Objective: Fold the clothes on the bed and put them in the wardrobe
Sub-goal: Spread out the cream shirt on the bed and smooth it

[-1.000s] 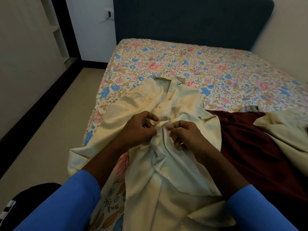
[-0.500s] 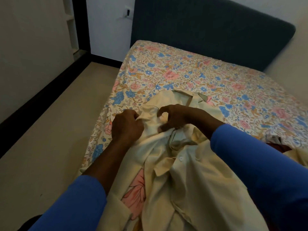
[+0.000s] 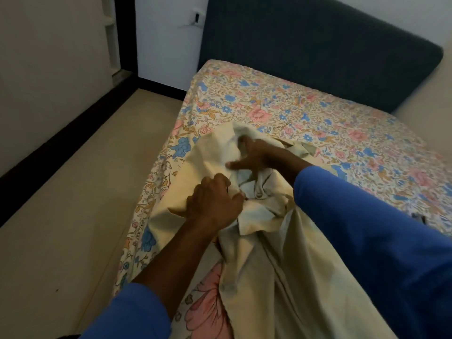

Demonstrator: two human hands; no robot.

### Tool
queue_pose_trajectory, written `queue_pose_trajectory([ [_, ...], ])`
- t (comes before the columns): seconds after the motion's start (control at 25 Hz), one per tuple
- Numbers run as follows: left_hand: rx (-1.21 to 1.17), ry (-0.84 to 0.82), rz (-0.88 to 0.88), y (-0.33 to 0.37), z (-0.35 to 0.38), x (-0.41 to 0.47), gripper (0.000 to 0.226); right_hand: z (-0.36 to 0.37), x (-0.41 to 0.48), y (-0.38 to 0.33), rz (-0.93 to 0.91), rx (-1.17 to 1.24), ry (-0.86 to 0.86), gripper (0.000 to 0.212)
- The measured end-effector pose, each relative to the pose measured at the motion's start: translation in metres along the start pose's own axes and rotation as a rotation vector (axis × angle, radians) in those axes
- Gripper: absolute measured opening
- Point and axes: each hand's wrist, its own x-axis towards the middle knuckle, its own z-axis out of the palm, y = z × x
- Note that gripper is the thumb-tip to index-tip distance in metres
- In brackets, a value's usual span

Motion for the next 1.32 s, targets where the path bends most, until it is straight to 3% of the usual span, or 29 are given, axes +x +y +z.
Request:
queue_pose_trajectory([
  [0.04, 0.057, -0.04, 0.001, -0.001, 0.005, -0.003, 0.049, 0.01, -0.003, 0.009, 0.025, -0.1, -0.018, 0.103],
  [0.12, 0.134, -0.086, 0.006, 0.0, 0.015, -0.007, 0.051, 0.021, -0.009, 0.03, 0.078, -0.072, 0.033, 0.094],
  [0.24, 0.05, -0.109, -0.002, 0.001, 0.024, -0.007, 0.045, 0.015, -0.021, 0.068, 0.192, -0.048, 0.082, 0.081],
  [0.36, -0.143, -0.032, -0.044, 0.004, 0.027, -0.01, 0.024, 0.0, -0.045, 0.106, 0.26, -0.079, -0.108, 0.059],
  [0.44, -0.261, -0.002, -0.123, 0.007, 0.023, -0.009, 0.017, -0.018, -0.071, 0.119, 0.428, -0.242, -0.328, 0.042],
  [0.52, -0.377, 0.007, -0.21, 0.015, 0.019, -0.007, 0.013, -0.036, -0.087, 0.116, 0.519, -0.415, -0.411, 0.026],
  [0.6, -0.514, -0.002, -0.305, 0.017, 0.023, -0.005, 0.012, -0.046, -0.077, 0.103, 0.342, -0.466, -0.158, 0.026],
  [0.68, -0.949, -0.074, -0.468, 0.022, 0.028, -0.008, 0.013, -0.039, -0.054, 0.078, 0.042, -0.039, 0.111, 0.056],
  [0.76, -1.263, -0.24, -0.51, 0.013, 0.039, -0.005, 0.051, -0.025, -0.026, 0.045, -0.037, 0.352, 0.055, 0.074],
  [0.8, -1.353, -0.293, -0.507, 0.017, 0.038, -0.003, 0.069, -0.017, -0.013, 0.032, -0.036, 0.351, 0.026, 0.063],
  [0.84, -1.378, -0.319, -0.472, 0.019, 0.035, -0.001, 0.072, -0.011, -0.006, 0.021, -0.019, 0.275, 0.038, 0.04],
  [0.88, -1.331, -0.292, -0.42, 0.021, 0.032, 0.002, 0.057, -0.009, -0.001, 0.018, -0.009, 0.224, 0.114, 0.021],
  [0.96, -1.041, -0.061, -0.273, 0.022, 0.027, 0.005, 0.021, -0.024, -0.006, 0.021, 0.049, 0.41, 0.317, 0.024],
  [1.0, -0.879, 0.039, -0.166, 0.02, 0.025, 0.005, 0.017, -0.037, -0.013, 0.028, 0.076, 0.547, 0.425, 0.025],
  [1.16, -0.433, 0.201, 0.216, 0.018, 0.018, -0.003, 0.008, -0.108, -0.077, 0.081, 0.235, 0.918, 0.802, 0.02],
  [1.32, -0.401, 0.359, 0.362, 0.061, -0.017, -0.022, 0.029, -0.147, -0.169, 0.143, 0.384, 1.044, 0.979, 0.017],
])
